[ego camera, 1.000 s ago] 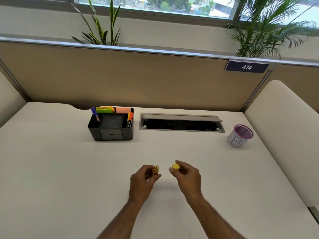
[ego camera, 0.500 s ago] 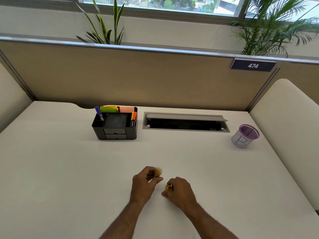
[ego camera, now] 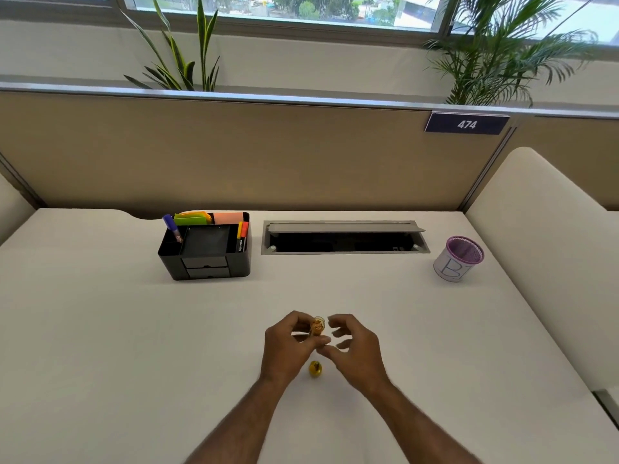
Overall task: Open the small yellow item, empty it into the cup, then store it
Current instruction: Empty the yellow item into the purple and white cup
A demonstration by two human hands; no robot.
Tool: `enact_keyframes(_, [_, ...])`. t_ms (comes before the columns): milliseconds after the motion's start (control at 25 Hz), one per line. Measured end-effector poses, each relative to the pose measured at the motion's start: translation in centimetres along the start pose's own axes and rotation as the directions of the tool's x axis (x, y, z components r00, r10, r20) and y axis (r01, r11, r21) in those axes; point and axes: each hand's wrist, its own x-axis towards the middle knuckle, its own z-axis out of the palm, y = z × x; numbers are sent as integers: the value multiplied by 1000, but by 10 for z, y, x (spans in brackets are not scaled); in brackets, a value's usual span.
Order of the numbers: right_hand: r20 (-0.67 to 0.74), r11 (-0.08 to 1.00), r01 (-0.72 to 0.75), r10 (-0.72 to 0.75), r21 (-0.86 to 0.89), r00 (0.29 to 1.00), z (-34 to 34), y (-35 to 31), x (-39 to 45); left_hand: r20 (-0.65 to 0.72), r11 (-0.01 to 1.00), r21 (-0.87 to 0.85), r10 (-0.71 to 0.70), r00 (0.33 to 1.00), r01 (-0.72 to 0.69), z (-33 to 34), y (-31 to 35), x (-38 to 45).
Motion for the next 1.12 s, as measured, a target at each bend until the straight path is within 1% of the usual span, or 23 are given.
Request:
enact_keyframes(80, [16,998,46,-47,47,999,-10,-1,4,36,999,-18,27,999,-27,13,10,7])
enact_keyframes(160, [-41,996,64,-62,62,997,-18,0,7,61,997,-61,47,997,-43,25,18,13])
enact_keyframes(240, [-121,996,25,-14,89,993,-30,4,13,82,994,-88,72,994,-65,42,27,23])
enact_keyframes(320, [-173,989,-26,51,143,984,-41,8,20,100,994,-75,88,991,-81,56,33,32])
enact_keyframes(400, [-228,979,-64,108,193,968,-59,15,27,133,994,-14,109,985,-108,76,36,43])
enact_keyframes(440, [-255,973,-80,136,218,957,-68,17,31,150,988,68,125,981,-136,82,35,48])
enact_keyframes(480, [-288,967,-98,165,235,943,-79,22,36,175,964,192,150,973,-183,91,34,53])
enact_keyframes(520, [-323,962,-115,193,248,927,-93,28,42,208,910,337,176,962,-240,99,31,60])
enact_keyframes(560, [-355,958,-132,219,254,909,-106,33,49,244,832,468,201,949,-296,107,27,67])
enact_keyframes(600, [-386,956,-146,238,254,891,-121,38,57,289,749,561,220,932,-351,114,22,75])
enact_keyframes(640, [-418,957,-156,249,243,874,-136,42,65,342,674,619,232,911,-404,122,17,82])
enact_keyframes(720, [-481,967,-168,241,189,843,-166,48,81,427,554,680,234,874,-481,139,8,94])
enact_keyframes(800, [-519,975,-179,223,134,825,-193,53,98,482,481,718,178,858,-503,152,-2,104])
enact_keyframes(880, [-551,977,-207,201,53,810,-220,63,120,523,441,738,104,846,-511,167,-11,113])
enact_keyframes(960, [-576,971,-235,174,-32,799,-241,71,140,554,413,739,77,829,-533,179,-21,120])
enact_keyframes(1040, [-593,961,-258,153,-97,791,-258,75,155,580,401,727,74,811,-557,187,-29,123])
enact_keyframes(1120, [-614,943,-293,140,-155,776,-271,80,166,581,393,720,109,806,-572,190,-37,122])
